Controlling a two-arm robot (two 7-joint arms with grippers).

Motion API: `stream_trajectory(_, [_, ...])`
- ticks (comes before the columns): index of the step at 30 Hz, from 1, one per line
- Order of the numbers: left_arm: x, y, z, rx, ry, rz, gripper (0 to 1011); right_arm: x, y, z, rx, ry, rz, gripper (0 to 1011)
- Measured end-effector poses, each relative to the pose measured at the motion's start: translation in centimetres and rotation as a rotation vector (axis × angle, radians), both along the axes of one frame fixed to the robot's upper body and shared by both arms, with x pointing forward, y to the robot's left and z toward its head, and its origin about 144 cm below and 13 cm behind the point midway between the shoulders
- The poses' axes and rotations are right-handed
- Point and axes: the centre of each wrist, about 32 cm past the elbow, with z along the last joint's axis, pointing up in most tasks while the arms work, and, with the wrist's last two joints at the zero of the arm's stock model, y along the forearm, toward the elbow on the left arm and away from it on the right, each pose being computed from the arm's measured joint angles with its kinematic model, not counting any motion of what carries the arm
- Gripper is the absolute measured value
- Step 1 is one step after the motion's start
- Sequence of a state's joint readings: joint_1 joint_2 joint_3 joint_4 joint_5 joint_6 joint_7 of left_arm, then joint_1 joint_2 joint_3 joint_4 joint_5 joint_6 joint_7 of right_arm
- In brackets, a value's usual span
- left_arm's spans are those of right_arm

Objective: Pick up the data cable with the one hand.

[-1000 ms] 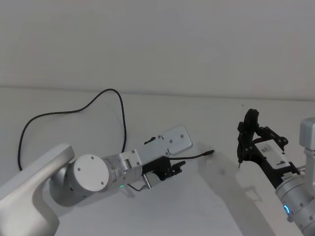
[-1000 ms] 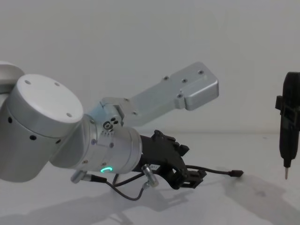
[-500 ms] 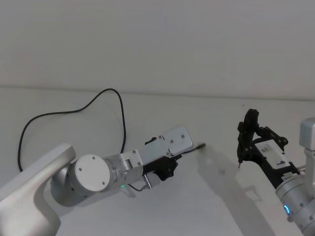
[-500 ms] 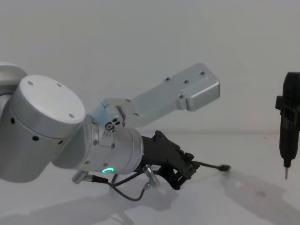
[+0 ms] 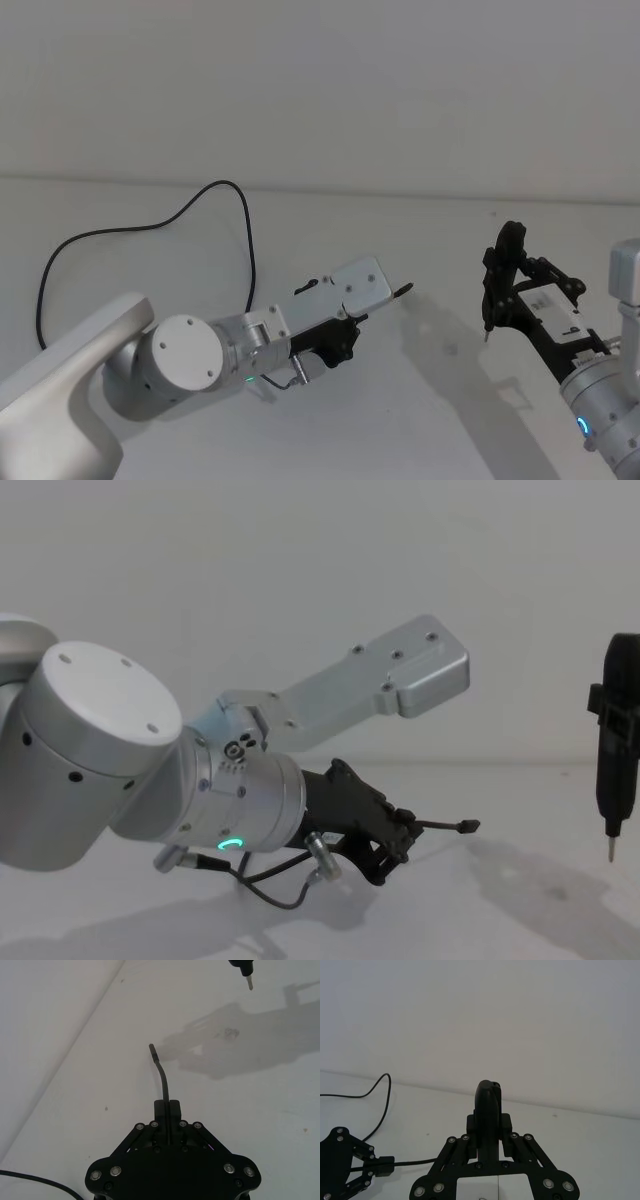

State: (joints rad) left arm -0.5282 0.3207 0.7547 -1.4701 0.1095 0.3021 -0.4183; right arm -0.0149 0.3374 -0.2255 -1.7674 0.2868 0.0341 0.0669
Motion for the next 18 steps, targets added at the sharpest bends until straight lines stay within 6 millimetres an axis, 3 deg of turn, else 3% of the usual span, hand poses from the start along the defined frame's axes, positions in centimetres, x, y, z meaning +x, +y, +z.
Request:
stream_trajectory(9, [-0.3,0.8,-0.1,-0.032,-0.061,-0.048,51,-0.1,-0.3,0.8,-0.011,-0.042,0.001,268])
stream_trajectory(18, [-1.0,2.7,-0.2,-0.063,-0.160,-0.132,51,-0.9,-0.9,3.3,-0.022,-0.131,0.032,268])
